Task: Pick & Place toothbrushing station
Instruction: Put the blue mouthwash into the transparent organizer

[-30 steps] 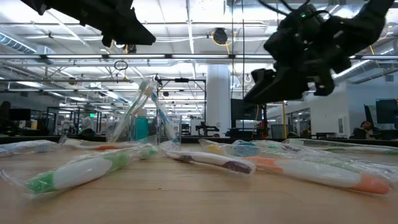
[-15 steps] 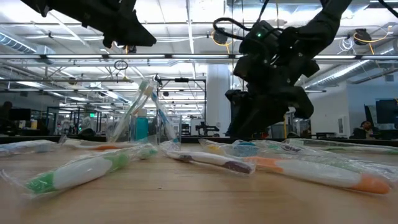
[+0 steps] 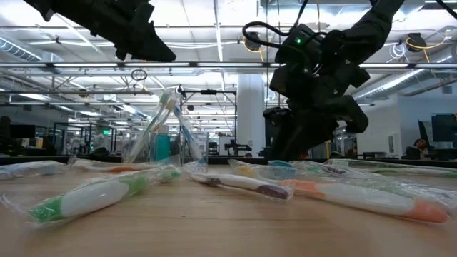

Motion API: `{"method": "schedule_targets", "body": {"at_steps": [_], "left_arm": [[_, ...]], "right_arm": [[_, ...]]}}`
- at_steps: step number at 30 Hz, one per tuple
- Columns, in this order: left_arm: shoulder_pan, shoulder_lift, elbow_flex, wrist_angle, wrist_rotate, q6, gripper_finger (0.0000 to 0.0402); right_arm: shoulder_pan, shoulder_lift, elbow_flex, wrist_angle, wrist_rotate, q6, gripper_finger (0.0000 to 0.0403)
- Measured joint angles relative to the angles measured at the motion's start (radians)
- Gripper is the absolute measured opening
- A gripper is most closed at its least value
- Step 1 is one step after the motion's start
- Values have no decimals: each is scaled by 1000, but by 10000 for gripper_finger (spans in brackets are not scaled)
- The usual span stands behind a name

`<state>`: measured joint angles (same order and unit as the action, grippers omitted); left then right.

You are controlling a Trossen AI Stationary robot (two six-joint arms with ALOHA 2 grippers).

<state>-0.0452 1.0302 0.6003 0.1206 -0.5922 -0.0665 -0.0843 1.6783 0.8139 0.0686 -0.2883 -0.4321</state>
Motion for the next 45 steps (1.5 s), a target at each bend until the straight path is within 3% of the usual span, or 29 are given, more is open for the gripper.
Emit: {"method": "schedule_targets", "body": {"at_steps": [5,11,13,20,24,32,45], "left_arm": [[0,0,0,-30,0,-37,99],[-1,0,0,-51,0,-87,99],[-2,0,0,-51,0,-102,99],[-2,0,0,-51,0,-127,99],[-1,0,0,-51,1,-141,99],[-1,0,0,-50,18,-146,99],[-1,0,0,-49,18,-122,99]], "right_arm": [[36,-15,-2,-36,5,47,130],[82,-87,-3,-177,238,51,130],[94,-116,-3,-203,266,62,130],[126,-139,-3,-113,252,-60,130],[117,-103,-1,-32,153,-94,130],[110,-37,-3,-6,101,-134,130],[102,6,-4,18,103,-146,130]]}}
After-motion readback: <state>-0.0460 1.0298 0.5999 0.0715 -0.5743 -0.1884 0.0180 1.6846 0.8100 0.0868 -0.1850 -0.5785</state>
